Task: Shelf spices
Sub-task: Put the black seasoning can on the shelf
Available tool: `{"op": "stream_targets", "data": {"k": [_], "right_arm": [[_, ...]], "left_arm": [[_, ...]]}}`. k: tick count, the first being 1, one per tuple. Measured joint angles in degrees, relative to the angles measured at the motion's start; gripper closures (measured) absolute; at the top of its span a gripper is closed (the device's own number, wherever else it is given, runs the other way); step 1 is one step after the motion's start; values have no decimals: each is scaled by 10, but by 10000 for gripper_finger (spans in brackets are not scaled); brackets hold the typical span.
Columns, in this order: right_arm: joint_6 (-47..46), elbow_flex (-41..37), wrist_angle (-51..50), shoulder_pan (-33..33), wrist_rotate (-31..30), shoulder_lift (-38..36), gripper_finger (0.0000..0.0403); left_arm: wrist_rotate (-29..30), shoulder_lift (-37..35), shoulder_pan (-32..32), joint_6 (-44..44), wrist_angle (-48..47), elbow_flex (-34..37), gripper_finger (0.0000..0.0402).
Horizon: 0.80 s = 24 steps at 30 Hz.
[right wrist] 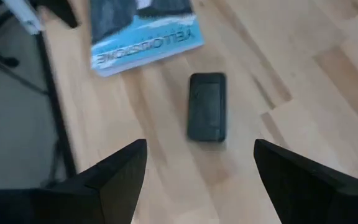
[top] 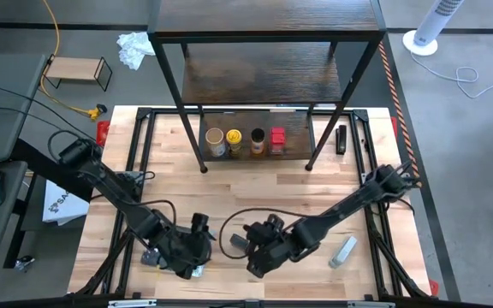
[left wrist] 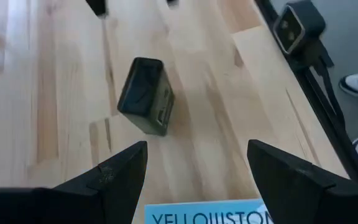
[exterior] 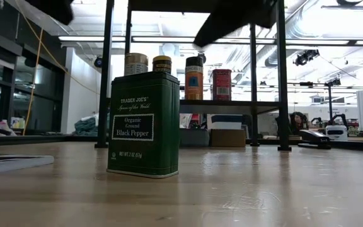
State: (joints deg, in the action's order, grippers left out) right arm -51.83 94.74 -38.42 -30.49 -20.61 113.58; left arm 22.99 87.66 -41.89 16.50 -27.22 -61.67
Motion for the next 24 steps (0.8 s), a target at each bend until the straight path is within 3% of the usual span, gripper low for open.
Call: {"op": "stream_targets", "data": {"k": [4,11,24], "right_arm": [[5,17,4,9,-29,31,110],[95,20,71,14,-18,57,110],[115,19,64,23,18,95,110]], "left_arm": [[17,3,6,73,-4,-5,126],[79,-2,-3,174,-28,-5,126],[105,-2,-5,245,-32,-5,126]]}}
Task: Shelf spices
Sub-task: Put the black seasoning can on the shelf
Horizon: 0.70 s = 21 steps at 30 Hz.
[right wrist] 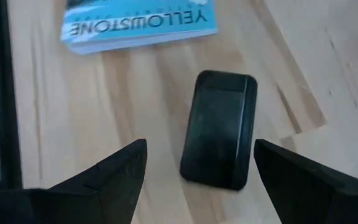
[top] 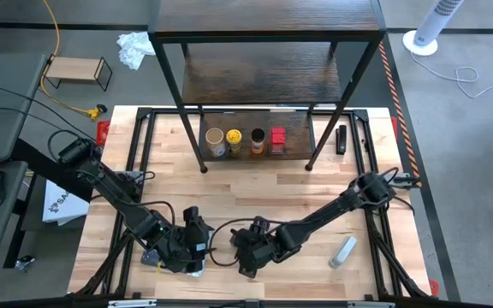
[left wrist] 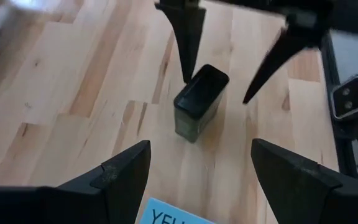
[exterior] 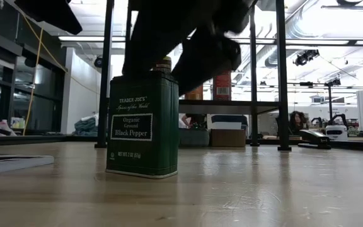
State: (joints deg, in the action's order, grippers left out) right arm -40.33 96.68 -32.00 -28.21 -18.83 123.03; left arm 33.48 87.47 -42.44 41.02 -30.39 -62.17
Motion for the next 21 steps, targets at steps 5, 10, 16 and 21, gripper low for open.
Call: {"op": "stream_targets", "data": {"k": [5,10,16,21], "right_arm": [[-34,0,19,9,-38,8,114],[-69,0,6,14,-41,11,197],[-76,1,-5,13,-29,8,291],[-95,1,-69,11,-60,-36,291]], "left_arm": [[7,0,0,9,1,0,126],[7,0,0,9,-1,1,126],[13,0,0,9,-8,4,126],[39,-2,2,16,-20,4,126]]}}
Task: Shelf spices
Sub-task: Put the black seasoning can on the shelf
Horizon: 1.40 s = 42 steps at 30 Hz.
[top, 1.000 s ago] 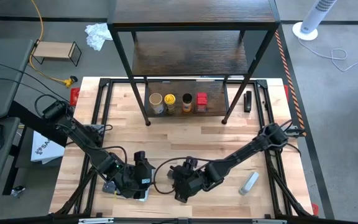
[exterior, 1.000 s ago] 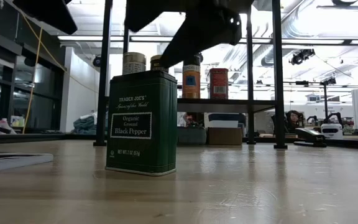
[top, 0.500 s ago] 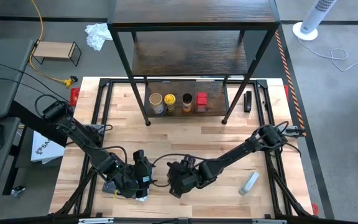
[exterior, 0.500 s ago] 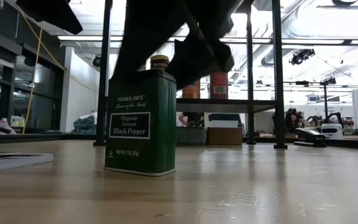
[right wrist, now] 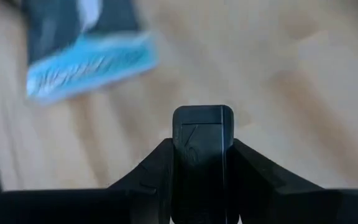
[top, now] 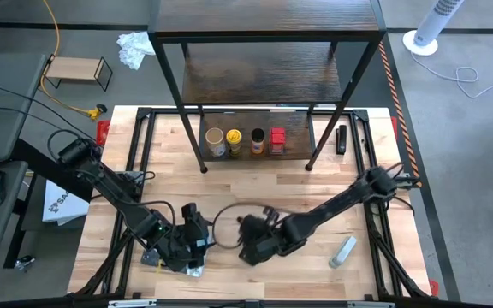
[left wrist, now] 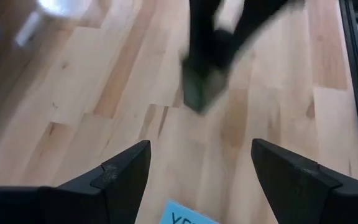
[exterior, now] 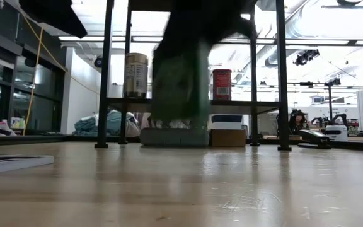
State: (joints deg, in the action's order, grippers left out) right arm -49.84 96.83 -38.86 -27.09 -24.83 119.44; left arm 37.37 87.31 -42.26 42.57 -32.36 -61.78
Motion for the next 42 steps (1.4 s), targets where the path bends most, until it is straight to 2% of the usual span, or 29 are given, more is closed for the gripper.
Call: {"op": "stream_targets", "data": {"k": [4,7,10,13,17,23,28,33,42], "right_arm": [[-51,38,-166,1,-99,-65,291],[-162,58,-329,6,-164,-98,291],[-267,63,-436,22,-186,-126,291],[-330,64,-510,45,-181,-131,291],[-360,55,-505,87,-182,-132,291],[-389,55,-511,176,-195,-138,291],[-400,55,-512,222,-206,-146,291],[-376,55,-512,256,-230,-146,291],[-372,53,-510,292,-216,-146,291]], "left_arm": [[-1,0,14,13,0,0,126],[-20,0,32,13,1,0,126],[-44,-2,55,8,1,0,126],[-73,-11,78,-23,7,0,126],[-75,-49,104,-98,28,0,126],[-8,-158,127,-189,44,0,126],[50,-258,128,-202,35,-1,126],[82,-322,123,-203,26,-1,126],[78,-346,113,-193,21,-1,126]]}}
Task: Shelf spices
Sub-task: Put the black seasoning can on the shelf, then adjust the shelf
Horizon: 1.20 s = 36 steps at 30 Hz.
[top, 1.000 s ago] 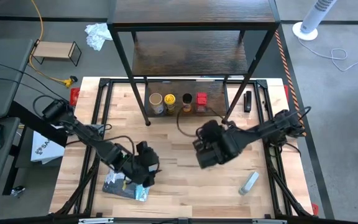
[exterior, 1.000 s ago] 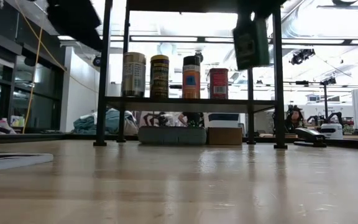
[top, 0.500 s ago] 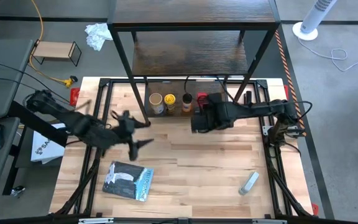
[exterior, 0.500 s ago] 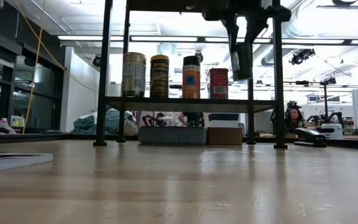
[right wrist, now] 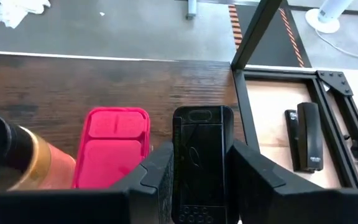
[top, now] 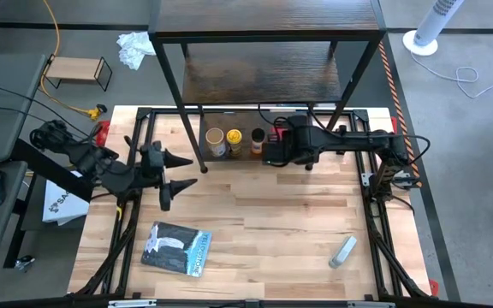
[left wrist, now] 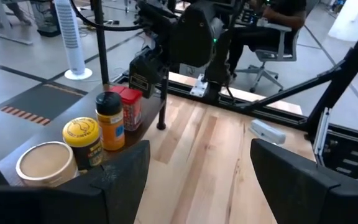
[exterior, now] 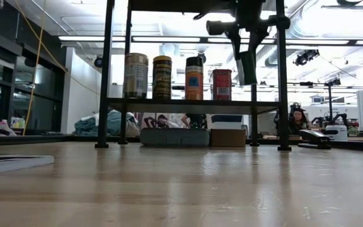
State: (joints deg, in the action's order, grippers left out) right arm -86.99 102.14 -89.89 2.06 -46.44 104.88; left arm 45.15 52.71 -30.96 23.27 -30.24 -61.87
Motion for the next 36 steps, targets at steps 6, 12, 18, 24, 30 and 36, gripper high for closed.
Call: {"op": "stream_targets", "data": {"k": [6,12,18,24,30,36], "right_arm": [[0,-34,28,14,31,-2,291],[32,-37,70,22,30,-5,252],[33,-36,68,24,41,-13,203],[35,-36,51,24,45,-14,199],[32,-36,-3,8,40,-32,198],[32,-36,-2,-36,36,-52,197]], "left_arm": [[0,6,-8,0,-2,0,126],[-6,6,-11,2,-2,0,126],[-11,6,-11,2,-3,0,126],[-11,6,-11,1,-3,0,126],[-12,6,-15,-19,-2,0,126],[-92,-2,-34,12,-2,0,126]]}}
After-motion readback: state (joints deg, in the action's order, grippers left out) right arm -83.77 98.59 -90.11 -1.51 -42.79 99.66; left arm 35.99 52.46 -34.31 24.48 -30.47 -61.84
